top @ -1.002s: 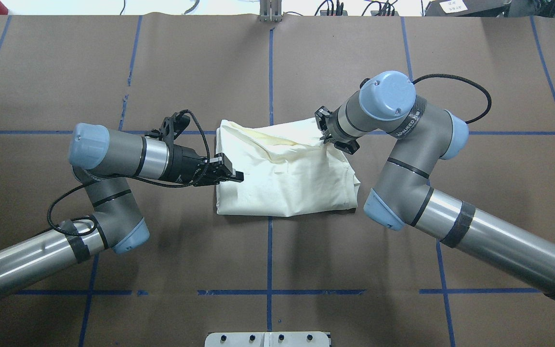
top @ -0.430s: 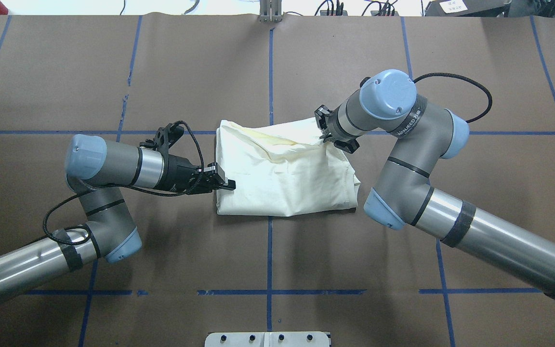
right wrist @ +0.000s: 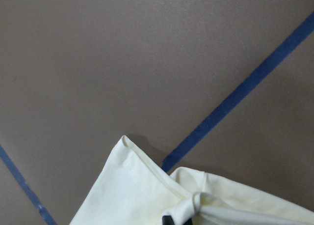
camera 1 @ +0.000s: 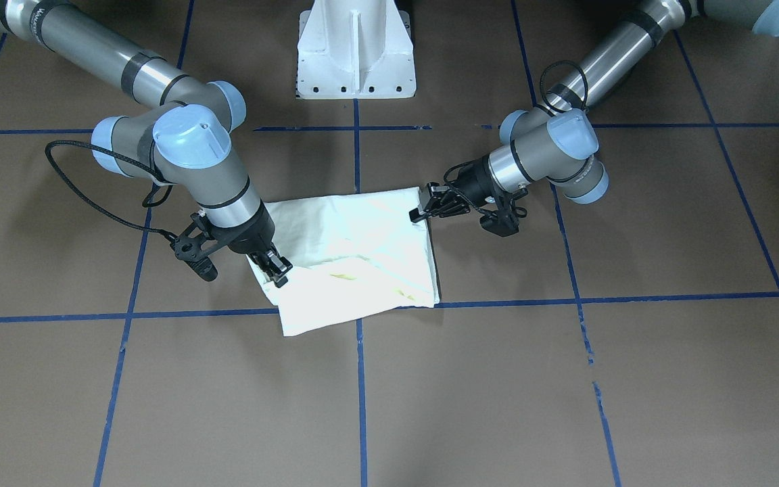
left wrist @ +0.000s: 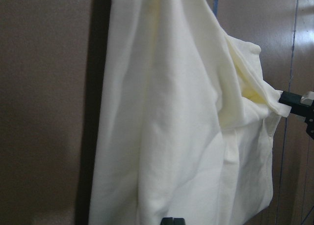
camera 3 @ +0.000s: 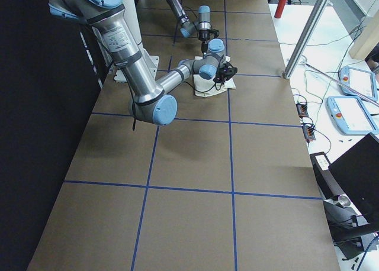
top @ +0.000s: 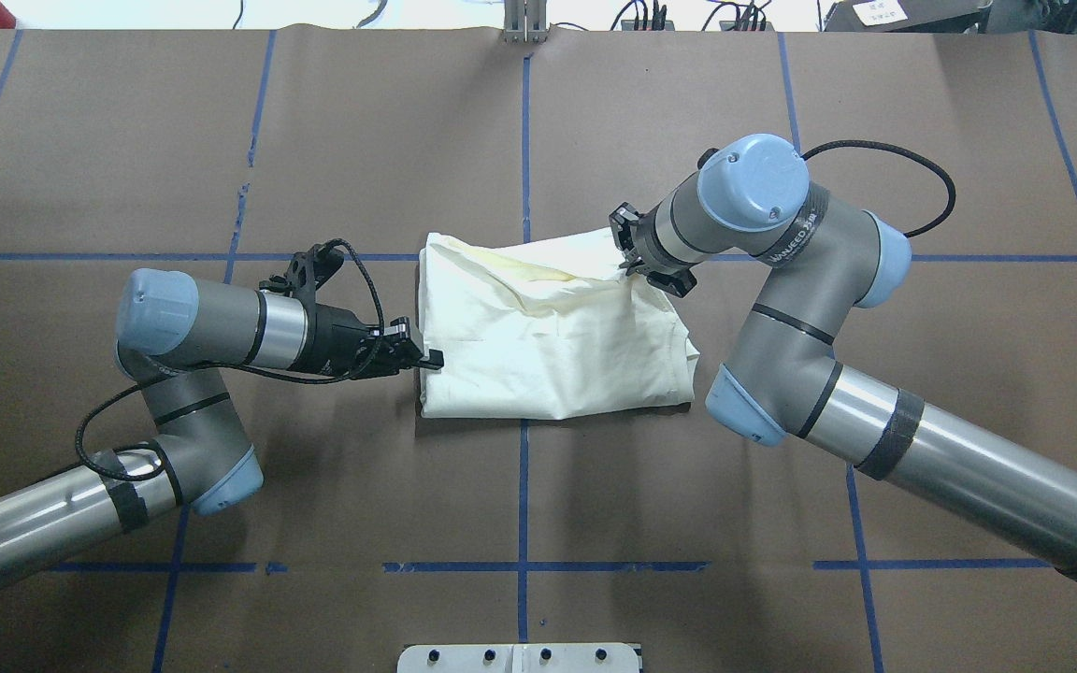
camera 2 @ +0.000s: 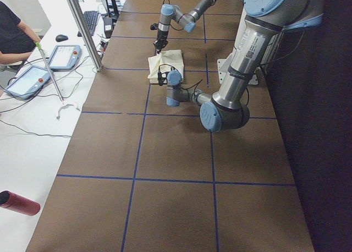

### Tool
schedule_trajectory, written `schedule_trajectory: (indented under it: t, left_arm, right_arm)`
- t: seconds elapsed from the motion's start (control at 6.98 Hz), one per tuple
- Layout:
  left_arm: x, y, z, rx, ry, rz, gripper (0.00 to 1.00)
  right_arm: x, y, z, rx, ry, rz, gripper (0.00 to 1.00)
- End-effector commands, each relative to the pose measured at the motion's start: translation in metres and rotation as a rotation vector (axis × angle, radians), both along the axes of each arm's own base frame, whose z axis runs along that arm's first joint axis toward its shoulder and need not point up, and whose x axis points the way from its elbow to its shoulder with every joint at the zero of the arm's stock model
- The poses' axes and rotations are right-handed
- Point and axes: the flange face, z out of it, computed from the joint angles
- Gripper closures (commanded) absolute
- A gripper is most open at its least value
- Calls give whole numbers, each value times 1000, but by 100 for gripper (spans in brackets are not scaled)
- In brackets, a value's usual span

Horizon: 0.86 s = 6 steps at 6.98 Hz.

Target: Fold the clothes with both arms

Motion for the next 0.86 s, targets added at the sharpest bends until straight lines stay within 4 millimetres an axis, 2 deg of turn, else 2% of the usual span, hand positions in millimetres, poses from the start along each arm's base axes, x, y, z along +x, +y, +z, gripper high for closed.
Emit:
schedule_trajectory:
  t: [0.0,0.43,0.57,0.72]
  left_arm:
    - [-5,2,13,-9,-15,-4,100]
    - [-5,4,15,-11,-15,-18,100]
    - [-11,9,19,-11,-15,-16,100]
    - [-22,12,26,2,-20,-23,100]
  right_arm:
    - [0,0,0,2,1,-2,100]
    - [0,0,0,3,2,-3,100]
    - [0,0,0,3,2,-3,100]
    - [4,-4,0,3,1,4,81]
